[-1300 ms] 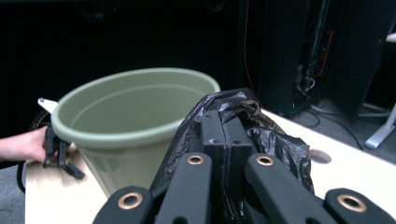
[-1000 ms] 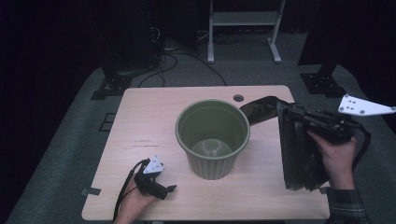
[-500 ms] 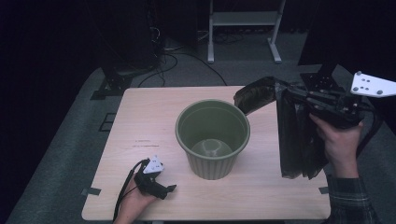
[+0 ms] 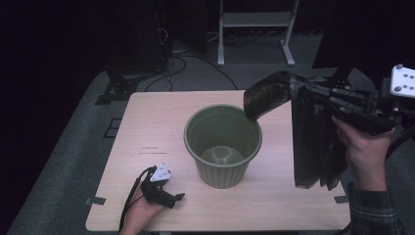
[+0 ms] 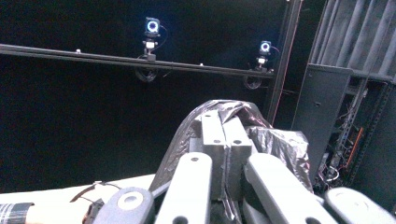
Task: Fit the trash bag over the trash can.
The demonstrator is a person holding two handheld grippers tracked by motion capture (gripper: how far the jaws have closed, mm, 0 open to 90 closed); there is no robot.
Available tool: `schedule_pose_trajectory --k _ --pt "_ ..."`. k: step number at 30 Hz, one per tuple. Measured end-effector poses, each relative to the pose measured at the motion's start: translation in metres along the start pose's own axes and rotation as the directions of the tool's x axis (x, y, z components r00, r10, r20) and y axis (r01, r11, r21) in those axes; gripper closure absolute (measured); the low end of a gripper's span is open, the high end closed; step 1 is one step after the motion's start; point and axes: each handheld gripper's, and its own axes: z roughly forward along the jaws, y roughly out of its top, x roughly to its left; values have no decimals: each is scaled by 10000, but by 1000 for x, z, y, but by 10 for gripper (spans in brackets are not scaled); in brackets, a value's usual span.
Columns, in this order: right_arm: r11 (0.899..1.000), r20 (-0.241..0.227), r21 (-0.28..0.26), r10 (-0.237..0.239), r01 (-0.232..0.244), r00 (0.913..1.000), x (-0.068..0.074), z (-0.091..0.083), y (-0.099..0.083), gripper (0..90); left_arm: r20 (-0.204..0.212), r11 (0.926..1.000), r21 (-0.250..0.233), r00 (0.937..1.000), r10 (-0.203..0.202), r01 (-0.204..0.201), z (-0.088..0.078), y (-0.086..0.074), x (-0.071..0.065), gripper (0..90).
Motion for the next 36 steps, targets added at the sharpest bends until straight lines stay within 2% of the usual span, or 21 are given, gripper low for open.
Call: schedule_pose_trajectory --k 4,8,20,29,36 --pt "10000 -155 21 -60 60 9999 7 2 4 900 -2 10000 -4 10000 -4 4 0 0 0 0" --pt "10000 -300 28 -3 4 9995 9 7 -1 899 0 10000 0 10000 1 -1 0 0 0 0" --pt "9952 -1000 542 865 -814 9912 2 43 -47 898 4 10000 -7 10000 -7 7 0 0 0 0" --pt "9833 -1440 1148 1574 -1415 9770 -4 79 -80 898 20 10000 1 10000 6 -6 0 0 1 0" --pt "9703 -1739 1761 1966 -1659 9649 -2 112 -99 897 19 10000 0 10000 6 -6 0 0 1 0"
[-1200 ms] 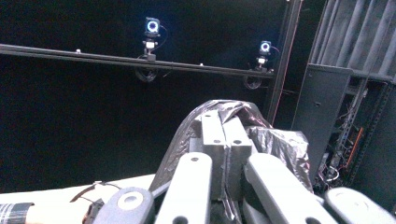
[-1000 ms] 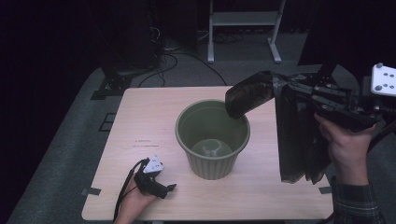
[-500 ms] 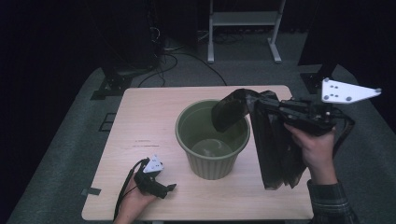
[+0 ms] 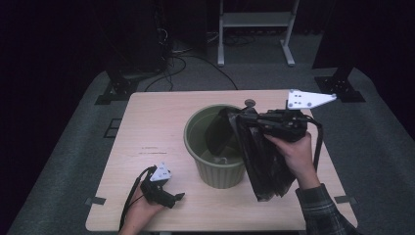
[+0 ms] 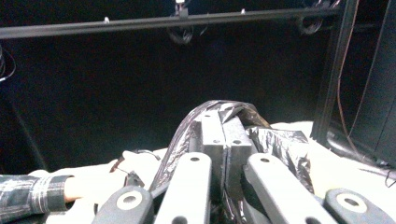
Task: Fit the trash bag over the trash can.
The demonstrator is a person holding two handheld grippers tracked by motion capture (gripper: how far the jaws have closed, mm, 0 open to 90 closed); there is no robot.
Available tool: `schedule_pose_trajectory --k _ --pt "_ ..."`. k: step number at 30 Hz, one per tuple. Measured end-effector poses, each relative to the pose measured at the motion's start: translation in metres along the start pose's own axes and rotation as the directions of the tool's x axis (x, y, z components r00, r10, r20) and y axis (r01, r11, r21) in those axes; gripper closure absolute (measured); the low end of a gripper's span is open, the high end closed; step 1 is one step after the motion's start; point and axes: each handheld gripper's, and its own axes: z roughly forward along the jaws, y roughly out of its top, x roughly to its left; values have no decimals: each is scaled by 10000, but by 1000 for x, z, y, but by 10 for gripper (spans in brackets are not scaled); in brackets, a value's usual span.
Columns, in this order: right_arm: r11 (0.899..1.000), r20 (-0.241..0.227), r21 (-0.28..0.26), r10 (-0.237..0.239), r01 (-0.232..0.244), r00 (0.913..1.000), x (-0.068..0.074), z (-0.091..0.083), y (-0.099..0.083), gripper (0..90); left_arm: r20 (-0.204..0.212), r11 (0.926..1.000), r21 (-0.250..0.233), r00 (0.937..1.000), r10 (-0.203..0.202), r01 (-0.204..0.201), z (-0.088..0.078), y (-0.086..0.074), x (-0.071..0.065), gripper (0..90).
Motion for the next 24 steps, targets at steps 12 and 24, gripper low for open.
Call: schedule_pose_trajectory --k 12,24 --pt "9888 505 1493 18 -93 9987 -19 51 1 749 28 10000 9 10000 27 -27 0 0 0 0" --pt "9906 1524 1368 -202 -9 9881 -12 4 -7 581 14 10000 0 10000 17 -17 0 0 1 0"
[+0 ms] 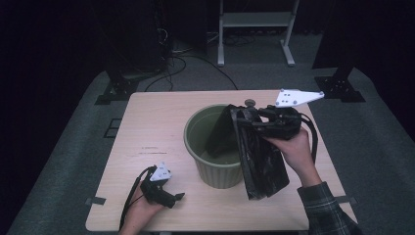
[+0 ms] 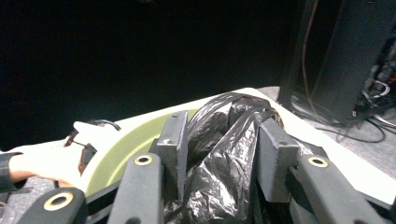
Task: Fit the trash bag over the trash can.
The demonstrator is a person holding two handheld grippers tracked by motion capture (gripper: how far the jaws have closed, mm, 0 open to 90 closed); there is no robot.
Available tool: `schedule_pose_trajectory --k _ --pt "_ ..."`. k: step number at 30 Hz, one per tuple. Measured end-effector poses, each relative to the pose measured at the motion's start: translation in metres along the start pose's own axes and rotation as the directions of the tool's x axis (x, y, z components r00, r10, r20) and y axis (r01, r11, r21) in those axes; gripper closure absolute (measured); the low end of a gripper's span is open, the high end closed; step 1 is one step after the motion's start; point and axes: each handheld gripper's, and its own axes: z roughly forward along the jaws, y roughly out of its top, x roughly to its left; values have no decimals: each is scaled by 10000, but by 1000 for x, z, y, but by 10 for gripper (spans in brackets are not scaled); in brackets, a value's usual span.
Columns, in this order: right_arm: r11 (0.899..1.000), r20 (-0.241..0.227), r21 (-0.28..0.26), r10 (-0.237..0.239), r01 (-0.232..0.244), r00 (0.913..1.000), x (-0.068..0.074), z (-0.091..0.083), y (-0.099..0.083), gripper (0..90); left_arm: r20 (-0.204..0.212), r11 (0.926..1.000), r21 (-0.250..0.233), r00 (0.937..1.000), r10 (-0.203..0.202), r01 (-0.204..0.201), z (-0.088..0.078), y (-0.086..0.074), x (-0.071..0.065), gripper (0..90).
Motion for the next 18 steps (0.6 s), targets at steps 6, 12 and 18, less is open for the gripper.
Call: schedule_pose_trajectory --k 6,12,18 --pt "9995 65 6 308 -308 9995 -8 0 -10 579 118 9996 -276 9999 -47 50 -7 1 2 0" --pt "9992 -45 -25 387 -387 9992 -10 7 -11 563 856 9914 -1255 9960 -252 359 -36 13 7 18" --pt "9994 -185 6 360 -360 9992 -9 15 -8 564 1531 9784 -2054 9882 103 216 -70 34 6 187"
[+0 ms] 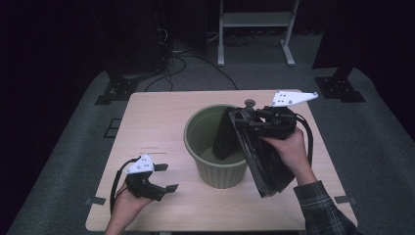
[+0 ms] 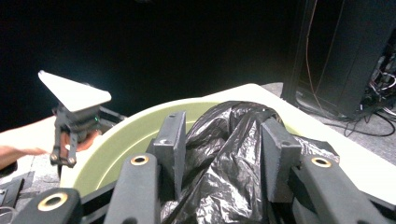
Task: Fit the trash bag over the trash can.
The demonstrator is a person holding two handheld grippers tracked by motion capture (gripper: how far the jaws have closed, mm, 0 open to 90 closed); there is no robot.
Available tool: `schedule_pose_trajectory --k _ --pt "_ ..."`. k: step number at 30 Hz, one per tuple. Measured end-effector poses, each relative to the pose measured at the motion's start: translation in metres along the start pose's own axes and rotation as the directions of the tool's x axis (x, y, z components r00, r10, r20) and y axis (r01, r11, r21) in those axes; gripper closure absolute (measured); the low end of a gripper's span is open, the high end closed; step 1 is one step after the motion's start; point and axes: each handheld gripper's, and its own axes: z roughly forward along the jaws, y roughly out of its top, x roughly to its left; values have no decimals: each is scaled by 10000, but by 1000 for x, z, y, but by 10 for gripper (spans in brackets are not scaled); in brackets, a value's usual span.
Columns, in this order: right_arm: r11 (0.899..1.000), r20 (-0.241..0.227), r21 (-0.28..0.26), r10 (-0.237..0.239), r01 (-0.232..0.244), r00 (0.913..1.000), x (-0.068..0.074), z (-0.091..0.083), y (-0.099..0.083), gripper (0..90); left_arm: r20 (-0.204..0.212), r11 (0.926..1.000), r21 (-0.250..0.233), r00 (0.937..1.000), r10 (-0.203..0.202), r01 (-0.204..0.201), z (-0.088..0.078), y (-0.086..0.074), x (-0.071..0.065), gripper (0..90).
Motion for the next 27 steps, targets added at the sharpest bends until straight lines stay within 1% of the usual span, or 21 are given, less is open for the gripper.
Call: schedule_pose_trajectory --k 3,6,7,8,9,11,12,13,15,16,17,18,20,22,24,26,27 --pt "10000 -66 23 -20 21 10000 1 4 4 566 164 9995 -164 9995 278 -276 -8 15 -5 268" --pt "10000 -93 -33 -68 68 9999 2 7 7 568 314 9974 -483 9980 555 -540 -14 34 -10 322" --pt "10000 -129 -30 -81 81 9999 2 8 8 568 314 9974 -483 9980 555 -540 -14 34 -10 334" --pt "10000 -133 -9 -82 82 9999 3 10 9 568 432 9946 -645 9955 837 -809 -16 50 -14 345" --pt "10000 -143 8 -59 60 9999 3 11 9 568 490 9935 -714 9945 921 -885 -17 56 -16 356" --pt "10000 -165 3 -61 61 9998 2 13 10 569 612 9893 -903 9909 1201 -1143 -20 74 -21 366" --pt "10000 -180 0 -40 40 9998 2 14 10 570 656 9877 -982 9896 1281 -1214 -21 80 -22 367" --pt "10000 -209 -5 -22 22 9998 2 14 10 571 671 9840 -1078 9864 1499 -1422 -22 90 -25 368" --pt "10000 -261 -23 -11 11 9997 2 17 11 572 723 9802 -1177 9830 1685 -1593 -22 103 -28 368" --pt "10000 -293 -16 13 -14 9996 2 18 12 573 668 9777 -1177 9809 1827 -1740 -21 112 -30 366" --pt "10000 -340 -48 23 -25 9994 3 19 12 573 697 9761 -1205 9793 1902 -1810 -19 119 -31 363" --pt "10000 -373 -63 22 -24 9993 3 20 13 573 787 9753 -1241 9780 1931 -1826 -16 125 -32 359" --pt "10000 -394 -81 21 -24 9992 4 22 14 573 824 9739 -1196 9756 2035 -1931 -9 135 -34 359" --pt "9999 -464 -102 57 -62 9989 5 23 15 573 951 9714 -1144 9710 2194 -2083 2 146 -37 352" --pt "9999 -516 -125 41 -48 9987 6 25 17 581 984 9707 -1036 9689 2271 -2170 11 153 -38 351" --pt "9998 -569 -188 31 -42 9984 7 26 17 582 993 9732 -962 9709 2180 -2087 22 160 -38 351" --pt "9998 -589 -199 54 -65 9982 7 27 18 586 1014 9732 -949 9705 2189 -2096 25 163 -38 351"
